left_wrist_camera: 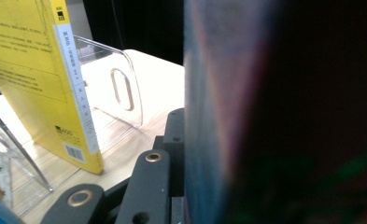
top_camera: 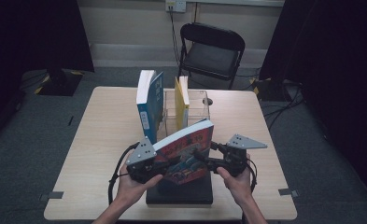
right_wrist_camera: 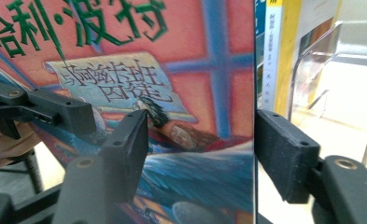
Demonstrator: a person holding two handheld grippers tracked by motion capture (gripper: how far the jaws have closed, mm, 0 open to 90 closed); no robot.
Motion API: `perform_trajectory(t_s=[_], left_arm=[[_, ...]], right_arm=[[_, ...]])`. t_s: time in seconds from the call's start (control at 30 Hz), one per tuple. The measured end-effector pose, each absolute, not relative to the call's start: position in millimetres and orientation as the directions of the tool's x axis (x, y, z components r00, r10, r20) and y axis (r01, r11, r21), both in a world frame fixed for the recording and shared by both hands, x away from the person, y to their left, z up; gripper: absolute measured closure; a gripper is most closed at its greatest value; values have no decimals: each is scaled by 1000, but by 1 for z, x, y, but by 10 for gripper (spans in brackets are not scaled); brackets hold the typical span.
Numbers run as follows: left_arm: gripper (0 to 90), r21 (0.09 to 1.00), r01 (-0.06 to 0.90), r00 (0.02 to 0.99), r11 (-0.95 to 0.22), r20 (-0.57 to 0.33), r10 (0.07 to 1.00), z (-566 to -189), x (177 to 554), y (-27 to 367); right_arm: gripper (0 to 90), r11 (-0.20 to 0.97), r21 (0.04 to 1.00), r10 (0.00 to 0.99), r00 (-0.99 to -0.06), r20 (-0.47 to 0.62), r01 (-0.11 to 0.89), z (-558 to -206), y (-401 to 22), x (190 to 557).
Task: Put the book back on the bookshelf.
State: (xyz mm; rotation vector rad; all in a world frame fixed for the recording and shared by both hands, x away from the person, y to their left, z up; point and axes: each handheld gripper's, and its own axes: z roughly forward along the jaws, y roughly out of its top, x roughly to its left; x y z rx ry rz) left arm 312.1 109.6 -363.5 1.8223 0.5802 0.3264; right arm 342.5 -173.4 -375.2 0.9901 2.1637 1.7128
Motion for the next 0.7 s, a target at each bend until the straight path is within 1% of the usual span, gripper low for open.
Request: perform_trajectory(t_s=[0.1,0.2,0.37,0.53,0.63,0.7], left_arm=[[745,945,229,833,-233,-67,549,-364,311,109],[746,942,256,819,-217,-92,566,-364,312,113],[747,938,299,784,-177,-136,606,-365,315,125],[747,936,315,746,-154,-144,650,-365,311,136],[747,936,325,730,-137,-156,666,-366,311,142],[747,934,332,721,-132,-161,674,-366,312,145]], right_arm=[[316,107,908,635,-730,252,406,-381,-179,344],[295,107,894,656,-706,266,436,-392,-188,343],[295,113,871,705,-657,269,478,-410,-209,338],[293,82,844,742,-598,304,530,-428,-235,334],[289,80,828,773,-559,300,555,-436,-247,334],[285,91,822,799,-534,276,561,-442,-254,335]])
